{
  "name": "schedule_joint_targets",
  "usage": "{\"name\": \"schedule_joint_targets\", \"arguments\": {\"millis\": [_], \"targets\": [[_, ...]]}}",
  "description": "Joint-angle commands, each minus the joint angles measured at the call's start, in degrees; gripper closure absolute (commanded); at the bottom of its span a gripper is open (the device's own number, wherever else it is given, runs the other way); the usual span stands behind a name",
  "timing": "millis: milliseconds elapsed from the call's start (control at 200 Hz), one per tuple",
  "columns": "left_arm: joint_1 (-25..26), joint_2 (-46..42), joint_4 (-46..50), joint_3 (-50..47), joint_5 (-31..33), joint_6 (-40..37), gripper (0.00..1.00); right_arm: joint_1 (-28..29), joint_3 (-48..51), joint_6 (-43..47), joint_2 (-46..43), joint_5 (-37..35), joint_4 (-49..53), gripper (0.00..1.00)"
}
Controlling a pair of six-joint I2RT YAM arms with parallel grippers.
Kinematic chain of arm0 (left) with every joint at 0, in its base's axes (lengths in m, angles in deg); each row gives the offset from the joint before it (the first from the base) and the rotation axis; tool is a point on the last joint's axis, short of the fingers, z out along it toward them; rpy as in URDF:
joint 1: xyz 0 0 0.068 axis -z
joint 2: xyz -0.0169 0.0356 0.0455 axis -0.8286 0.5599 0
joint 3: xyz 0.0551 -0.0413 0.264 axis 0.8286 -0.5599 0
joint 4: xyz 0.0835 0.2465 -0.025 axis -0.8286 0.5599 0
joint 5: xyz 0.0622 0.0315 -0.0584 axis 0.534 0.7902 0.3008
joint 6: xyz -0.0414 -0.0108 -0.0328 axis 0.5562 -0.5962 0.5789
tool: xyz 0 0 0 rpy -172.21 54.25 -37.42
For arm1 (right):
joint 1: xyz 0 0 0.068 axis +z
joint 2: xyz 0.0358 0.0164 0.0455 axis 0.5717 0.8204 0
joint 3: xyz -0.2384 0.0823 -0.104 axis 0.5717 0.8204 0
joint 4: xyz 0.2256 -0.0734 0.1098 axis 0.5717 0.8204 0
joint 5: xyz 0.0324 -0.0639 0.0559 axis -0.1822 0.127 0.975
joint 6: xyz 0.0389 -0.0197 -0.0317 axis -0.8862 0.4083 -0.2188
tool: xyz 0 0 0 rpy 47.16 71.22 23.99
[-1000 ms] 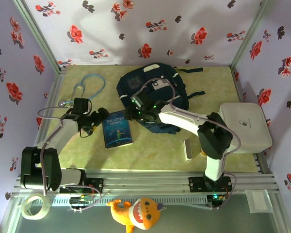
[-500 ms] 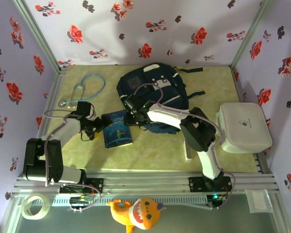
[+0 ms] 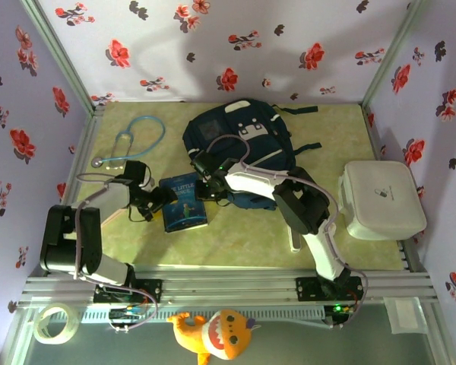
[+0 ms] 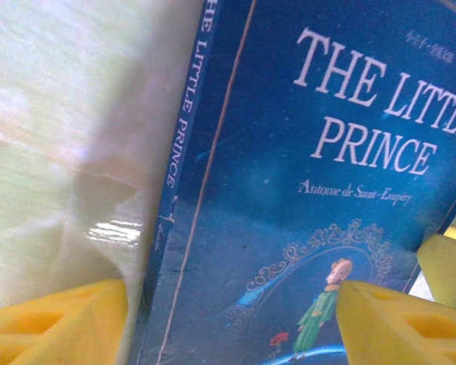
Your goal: Pack the student bag
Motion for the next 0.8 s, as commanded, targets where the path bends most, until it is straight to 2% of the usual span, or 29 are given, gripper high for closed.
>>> {"name": "schedule_joint_targets", "arguments": {"millis": [0,425,570,790], "targets": [[0.4,1.0,0.1,-0.3,-1.1,-1.3,0.30,0.4,-1.4,1.1,1.5,0.4,2.3,0.70],[1.2,2.1,1.9,1.8,-3.7,-3.0,0.42,0.3,-0.7,1.3,2.9,0.6,3.3,0.79],[2.5,-0.5,2.4,3.9,-7.2,-1.9,0.46,0.4,-1.1,1.3,3.6,0.1,4.8,0.80],[5.4,-5.1,4.5,8.7,-7.4,0.1,0.50,0.3,-5.0,1.2,6.2,1.3,6.1,0.84]]}}
